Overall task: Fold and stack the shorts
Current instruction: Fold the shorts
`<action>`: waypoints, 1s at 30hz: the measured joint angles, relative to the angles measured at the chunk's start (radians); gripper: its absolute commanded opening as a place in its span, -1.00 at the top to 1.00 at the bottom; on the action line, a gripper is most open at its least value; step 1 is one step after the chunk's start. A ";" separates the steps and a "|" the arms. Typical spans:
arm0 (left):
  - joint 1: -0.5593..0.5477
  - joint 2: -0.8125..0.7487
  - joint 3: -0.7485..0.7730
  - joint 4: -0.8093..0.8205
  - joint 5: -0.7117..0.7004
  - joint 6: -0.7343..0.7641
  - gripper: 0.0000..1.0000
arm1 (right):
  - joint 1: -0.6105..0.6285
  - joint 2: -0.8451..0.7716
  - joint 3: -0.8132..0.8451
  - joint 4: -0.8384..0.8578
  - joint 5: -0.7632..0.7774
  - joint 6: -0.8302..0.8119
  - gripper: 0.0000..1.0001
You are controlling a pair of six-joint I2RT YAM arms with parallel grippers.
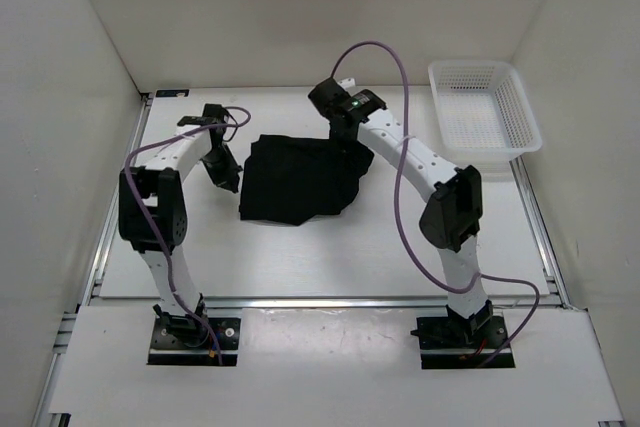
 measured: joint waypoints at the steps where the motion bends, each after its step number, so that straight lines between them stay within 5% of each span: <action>1: 0.004 0.039 0.003 0.007 0.004 0.000 0.80 | 0.004 0.029 0.034 -0.016 0.000 -0.003 1.00; 17: 0.030 0.201 0.035 0.051 0.035 -0.008 0.80 | 0.029 0.079 0.095 -0.040 -0.016 -0.028 1.00; 30: -0.117 0.227 0.067 0.061 0.059 -0.033 0.80 | -0.179 -0.179 -0.366 0.048 -0.034 -0.034 1.00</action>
